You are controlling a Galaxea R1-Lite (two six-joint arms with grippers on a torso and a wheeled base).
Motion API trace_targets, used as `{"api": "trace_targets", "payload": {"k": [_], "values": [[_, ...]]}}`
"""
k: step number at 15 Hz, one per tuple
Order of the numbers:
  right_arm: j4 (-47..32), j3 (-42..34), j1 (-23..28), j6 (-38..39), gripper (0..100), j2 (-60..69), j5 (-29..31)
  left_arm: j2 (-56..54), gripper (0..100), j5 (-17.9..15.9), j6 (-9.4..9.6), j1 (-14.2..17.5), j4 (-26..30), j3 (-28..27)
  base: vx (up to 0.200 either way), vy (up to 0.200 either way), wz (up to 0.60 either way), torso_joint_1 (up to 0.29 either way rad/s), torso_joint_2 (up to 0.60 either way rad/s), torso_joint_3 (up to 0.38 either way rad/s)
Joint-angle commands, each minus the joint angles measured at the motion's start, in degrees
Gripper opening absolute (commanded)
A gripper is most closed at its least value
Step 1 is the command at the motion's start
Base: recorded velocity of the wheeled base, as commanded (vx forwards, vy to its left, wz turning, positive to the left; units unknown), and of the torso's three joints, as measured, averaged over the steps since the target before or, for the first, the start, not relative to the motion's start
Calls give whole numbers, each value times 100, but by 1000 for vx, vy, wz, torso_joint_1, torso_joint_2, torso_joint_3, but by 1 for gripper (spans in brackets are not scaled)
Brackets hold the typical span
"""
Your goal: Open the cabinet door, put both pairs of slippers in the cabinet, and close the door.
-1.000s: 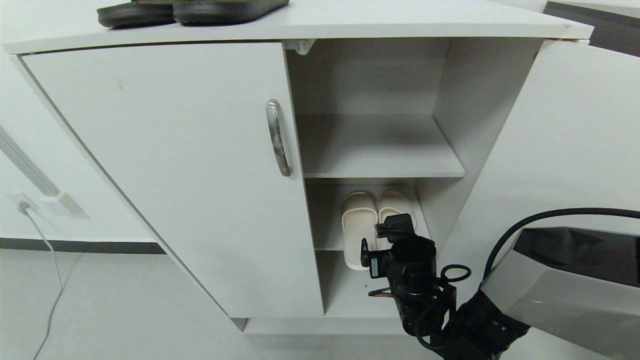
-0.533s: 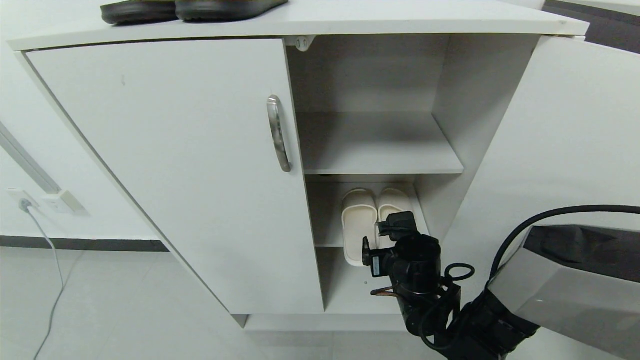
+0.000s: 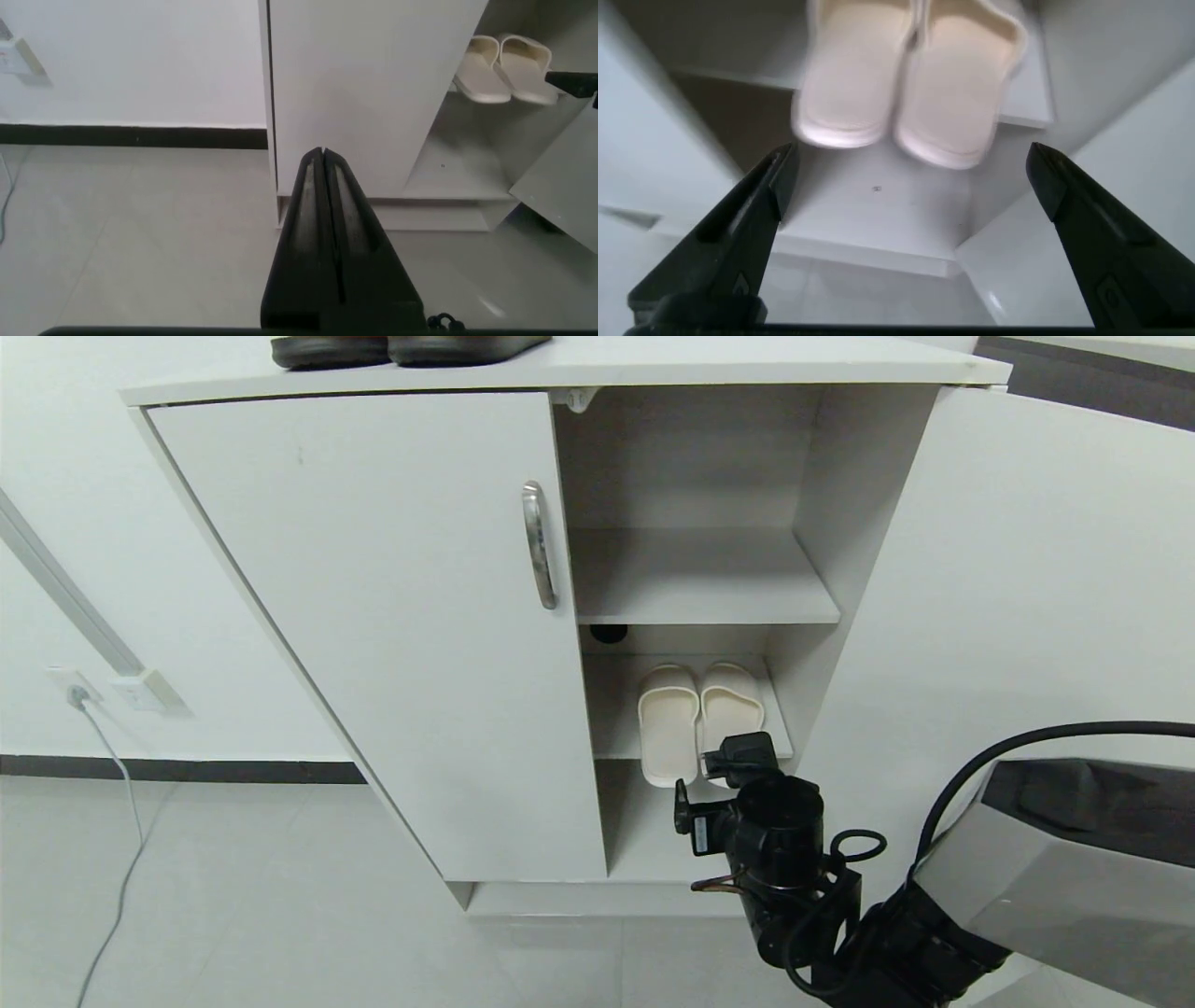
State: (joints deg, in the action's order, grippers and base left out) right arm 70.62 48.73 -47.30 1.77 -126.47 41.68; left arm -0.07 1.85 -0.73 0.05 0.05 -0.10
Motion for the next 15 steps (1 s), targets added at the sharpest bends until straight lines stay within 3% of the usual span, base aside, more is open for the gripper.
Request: {"api": "trace_targets", "payload": {"k": [1,7,15], "values": [[4,-12,-7,-1,100,-10,16,7,0,-1,3,-5,4,1,0,0,0,0,0,0],[13,-21,-43,-10,100,-1,86,7,0,-10,3,4,4,1,0,0,0,1,0,12],[13,-21,-43,-1,100,-1,104,7,0,-10,12,-5,4,1,0,0,0,2,4,159]]}}
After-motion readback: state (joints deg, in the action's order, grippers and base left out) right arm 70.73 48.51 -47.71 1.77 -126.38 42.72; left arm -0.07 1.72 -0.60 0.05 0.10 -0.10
